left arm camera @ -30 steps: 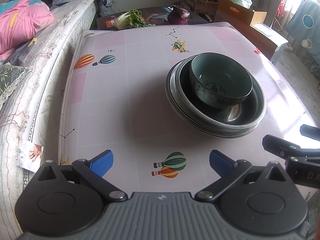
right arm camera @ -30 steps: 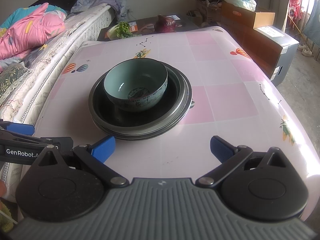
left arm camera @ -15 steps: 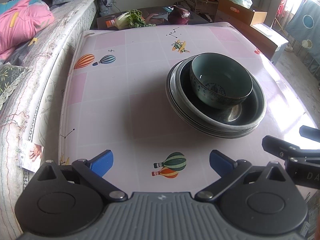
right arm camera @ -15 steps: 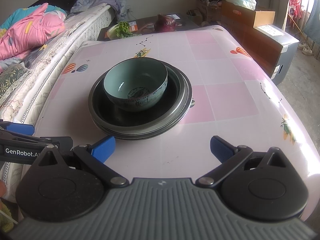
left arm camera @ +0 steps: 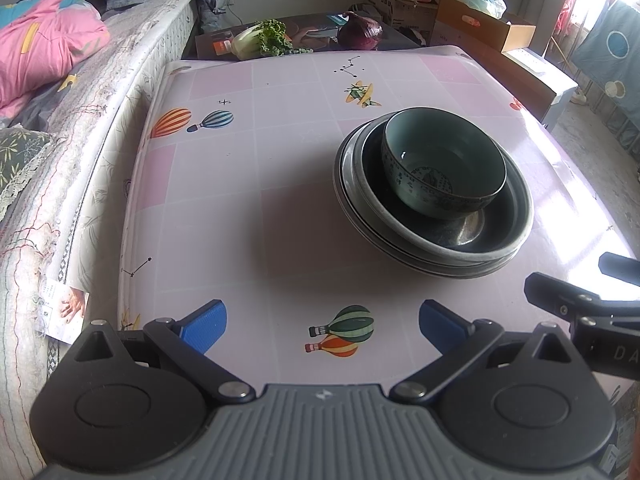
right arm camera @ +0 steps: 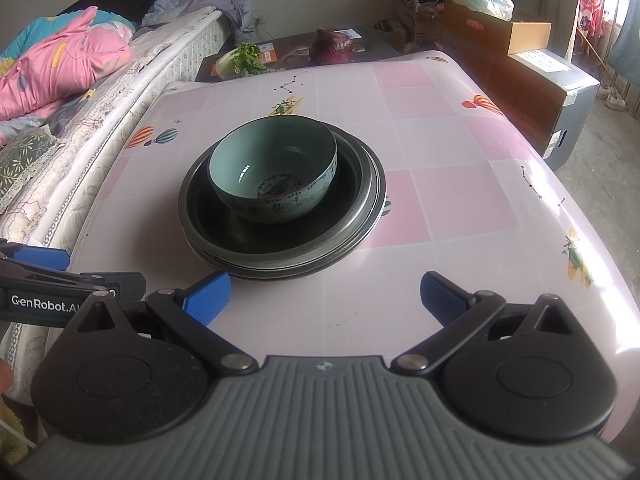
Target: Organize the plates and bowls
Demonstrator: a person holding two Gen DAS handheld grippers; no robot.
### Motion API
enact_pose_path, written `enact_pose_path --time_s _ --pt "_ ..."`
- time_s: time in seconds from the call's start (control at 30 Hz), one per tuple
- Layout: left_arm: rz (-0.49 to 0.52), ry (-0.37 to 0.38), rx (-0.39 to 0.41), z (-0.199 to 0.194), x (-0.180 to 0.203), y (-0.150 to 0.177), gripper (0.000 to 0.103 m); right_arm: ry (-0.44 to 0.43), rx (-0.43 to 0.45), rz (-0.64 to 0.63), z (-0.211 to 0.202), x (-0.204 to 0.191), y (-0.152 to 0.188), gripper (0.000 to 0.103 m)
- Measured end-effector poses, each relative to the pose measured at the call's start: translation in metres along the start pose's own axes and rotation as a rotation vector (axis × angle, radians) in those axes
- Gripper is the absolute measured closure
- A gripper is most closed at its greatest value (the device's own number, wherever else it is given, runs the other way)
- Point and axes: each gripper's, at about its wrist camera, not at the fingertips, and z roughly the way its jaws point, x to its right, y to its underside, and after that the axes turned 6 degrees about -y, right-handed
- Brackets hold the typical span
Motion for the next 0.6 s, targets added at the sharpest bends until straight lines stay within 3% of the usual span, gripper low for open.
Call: enact_pose_path --time_s 0.6 --pt "0.0 -0.002 0.0 -0.0003 0.0003 -0.0017 0.0 0.0 0.0 -0.001 -0.0005 -0.0007 -0.0005 0.001"
